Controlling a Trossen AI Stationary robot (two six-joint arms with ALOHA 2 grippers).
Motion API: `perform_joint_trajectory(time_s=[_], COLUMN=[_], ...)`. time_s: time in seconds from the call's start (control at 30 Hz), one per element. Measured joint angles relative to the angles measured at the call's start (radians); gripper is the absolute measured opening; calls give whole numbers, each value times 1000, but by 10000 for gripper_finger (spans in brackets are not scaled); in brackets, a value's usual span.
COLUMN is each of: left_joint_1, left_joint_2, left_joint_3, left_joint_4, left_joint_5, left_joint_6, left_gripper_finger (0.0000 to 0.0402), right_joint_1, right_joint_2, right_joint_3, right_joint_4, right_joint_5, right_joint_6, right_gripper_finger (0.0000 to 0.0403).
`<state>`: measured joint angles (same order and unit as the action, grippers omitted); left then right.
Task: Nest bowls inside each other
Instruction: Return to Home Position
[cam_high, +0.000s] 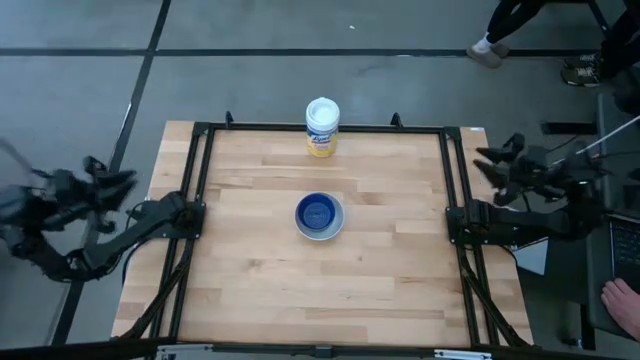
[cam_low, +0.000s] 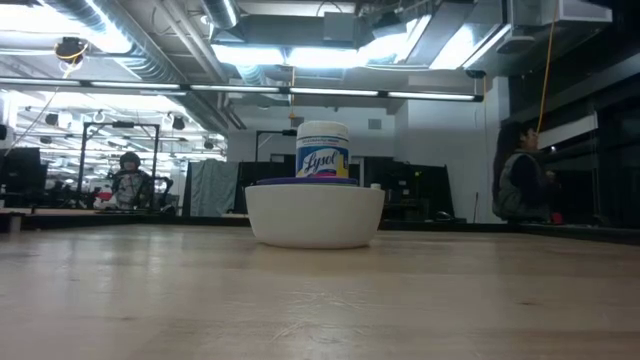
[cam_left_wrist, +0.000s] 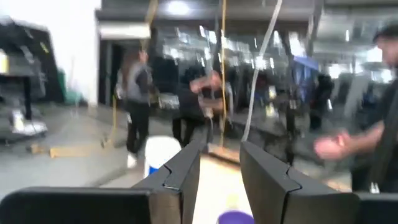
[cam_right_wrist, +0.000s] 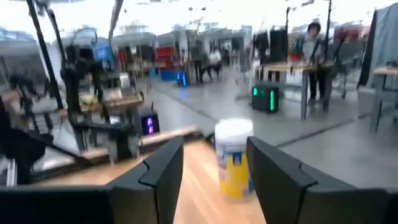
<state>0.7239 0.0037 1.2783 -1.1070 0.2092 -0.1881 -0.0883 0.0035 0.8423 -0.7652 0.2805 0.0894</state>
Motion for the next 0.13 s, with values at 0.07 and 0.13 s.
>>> perform_joint_trajectory(time_s=[0.07,0.13], left_joint_1=[30,71], left_joint_2=[1,-1], left_joint_3=[-46,-113], left_joint_4=[11,118], left_joint_5=[46,121], left_joint_6=[2,2], left_gripper_finger=[109,109], right_joint_1=[0,1], right_joint_2=[-4,-1], right_joint_3=[-59,-101], right_joint_4=[-2,11], right_joint_5=[12,23], right_joint_6=[9,11], right_gripper_finger=[180,181])
